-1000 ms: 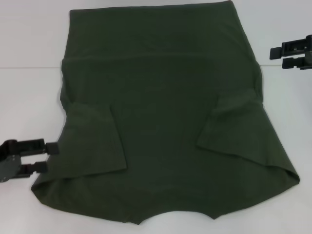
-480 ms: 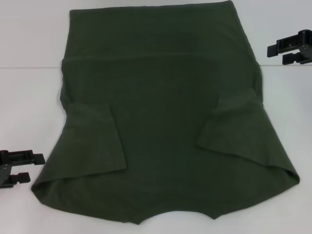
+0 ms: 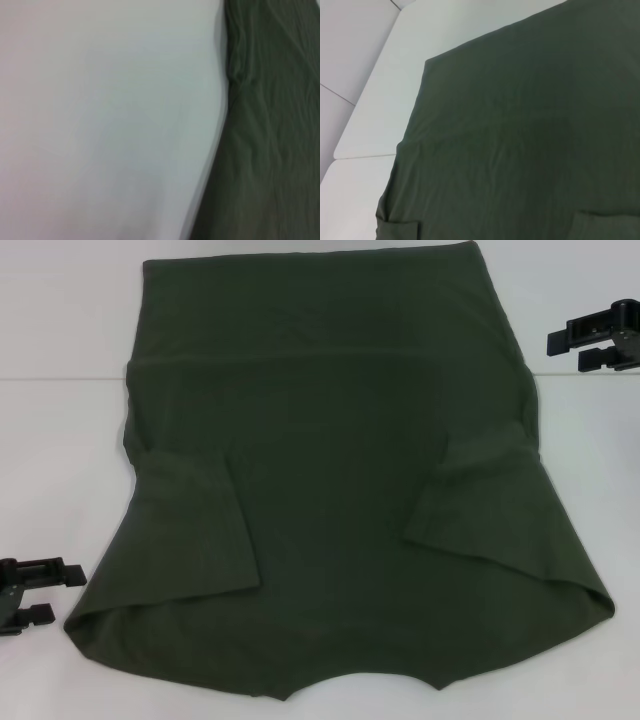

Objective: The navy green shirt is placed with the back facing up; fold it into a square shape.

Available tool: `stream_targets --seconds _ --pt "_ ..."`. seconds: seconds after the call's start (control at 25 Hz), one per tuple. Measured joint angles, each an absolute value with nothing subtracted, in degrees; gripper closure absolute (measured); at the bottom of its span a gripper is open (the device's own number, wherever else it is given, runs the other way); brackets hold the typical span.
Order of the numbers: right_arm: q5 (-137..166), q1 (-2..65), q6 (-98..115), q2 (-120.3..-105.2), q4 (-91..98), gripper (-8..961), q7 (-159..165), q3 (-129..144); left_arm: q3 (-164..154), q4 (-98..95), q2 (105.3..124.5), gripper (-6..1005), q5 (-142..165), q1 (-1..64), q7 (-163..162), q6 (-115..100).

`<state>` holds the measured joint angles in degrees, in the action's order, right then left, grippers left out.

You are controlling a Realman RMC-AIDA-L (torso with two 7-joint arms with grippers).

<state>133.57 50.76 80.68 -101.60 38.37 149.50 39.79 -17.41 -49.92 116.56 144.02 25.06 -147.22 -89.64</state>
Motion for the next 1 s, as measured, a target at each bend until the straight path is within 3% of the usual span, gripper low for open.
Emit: stream_targets --seconds 1.0 --pt "133.5 50.3 80.7 -101.60 38.6 309 149.5 39.5 -19.8 -46.8 117.16 235 144.5 25.8 -145.1 -88.4"
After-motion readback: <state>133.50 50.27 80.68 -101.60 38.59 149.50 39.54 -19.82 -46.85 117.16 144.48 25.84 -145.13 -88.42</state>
